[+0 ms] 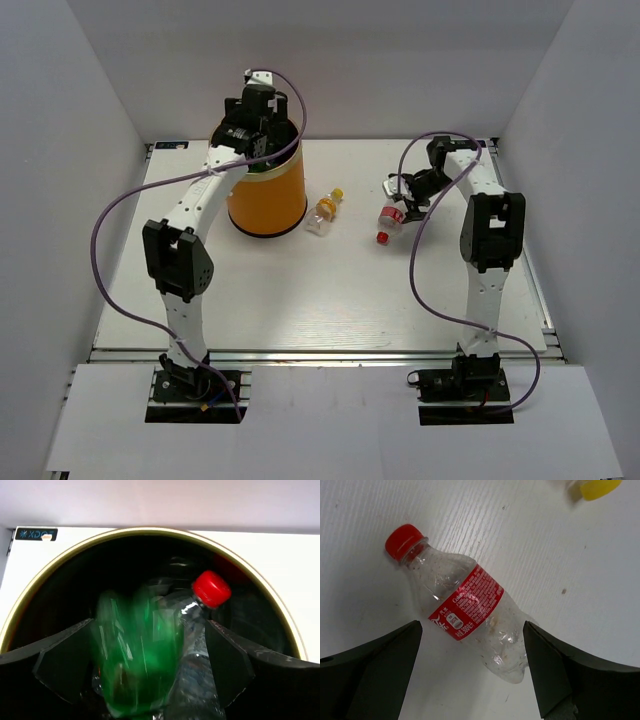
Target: Put the plastic bottles in the bin
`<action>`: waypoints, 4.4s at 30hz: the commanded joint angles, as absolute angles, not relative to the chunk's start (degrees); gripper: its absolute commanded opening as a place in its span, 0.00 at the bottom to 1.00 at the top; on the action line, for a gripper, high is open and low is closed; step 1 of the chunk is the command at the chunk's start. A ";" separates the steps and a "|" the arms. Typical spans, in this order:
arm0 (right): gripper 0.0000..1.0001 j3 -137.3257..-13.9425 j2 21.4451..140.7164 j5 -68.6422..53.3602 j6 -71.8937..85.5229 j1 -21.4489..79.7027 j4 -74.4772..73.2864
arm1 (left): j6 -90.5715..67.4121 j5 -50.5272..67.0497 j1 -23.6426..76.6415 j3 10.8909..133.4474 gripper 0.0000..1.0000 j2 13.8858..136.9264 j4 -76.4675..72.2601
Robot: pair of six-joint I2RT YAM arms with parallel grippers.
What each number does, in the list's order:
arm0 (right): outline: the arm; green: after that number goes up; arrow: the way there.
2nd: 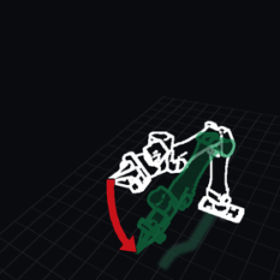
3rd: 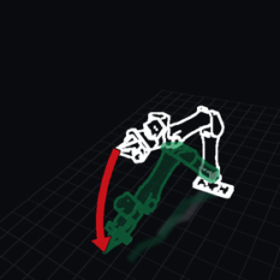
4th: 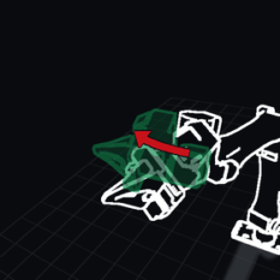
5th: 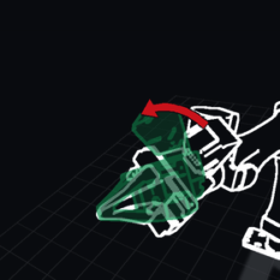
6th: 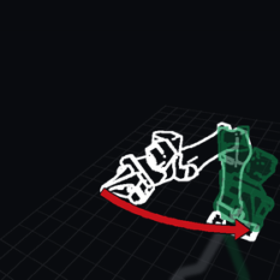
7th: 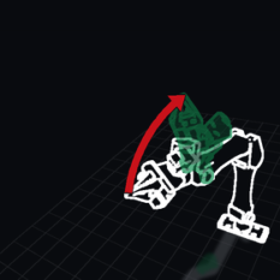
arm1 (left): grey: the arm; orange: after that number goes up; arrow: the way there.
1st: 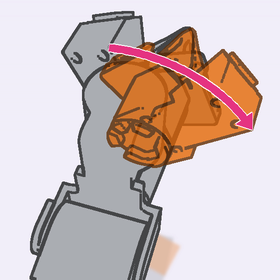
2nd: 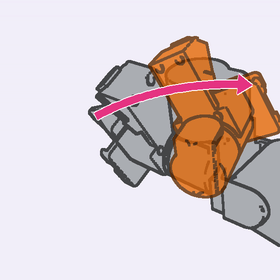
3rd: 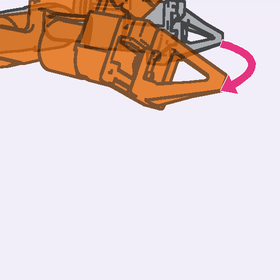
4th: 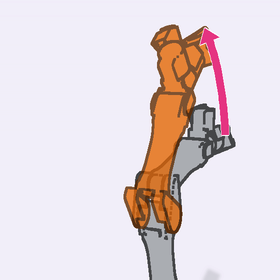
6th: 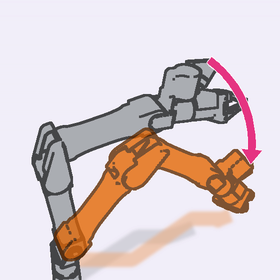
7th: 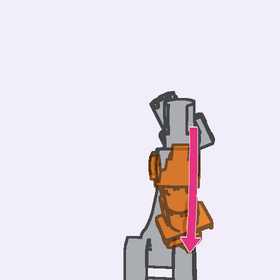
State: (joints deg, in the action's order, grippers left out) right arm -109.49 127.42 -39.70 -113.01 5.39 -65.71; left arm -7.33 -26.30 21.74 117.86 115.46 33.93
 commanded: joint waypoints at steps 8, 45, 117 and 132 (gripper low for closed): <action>0.89 -113.64 132.36 -27.87 -165.85 7.64 -62.67 | -0.35 -7.14 23.29 106.65 1.00 94.08 26.03; 0.00 -135.19 134.03 -51.16 10.38 27.84 43.50 | -10.98 -10.02 24.35 61.61 1.00 52.73 17.31; 0.74 -68.12 94.31 -37.00 -6.06 0.79 -1.58 | 0.79 -2.03 40.60 107.57 0.41 122.71 40.08; 0.00 -65.92 94.83 -41.05 -23.27 2.37 -9.58 | -1.40 -21.69 31.65 118.73 0.30 102.49 23.90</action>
State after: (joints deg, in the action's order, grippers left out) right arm -67.22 96.05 -39.57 -16.78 1.74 -6.70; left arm 0.64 -11.22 35.33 117.89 104.53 26.00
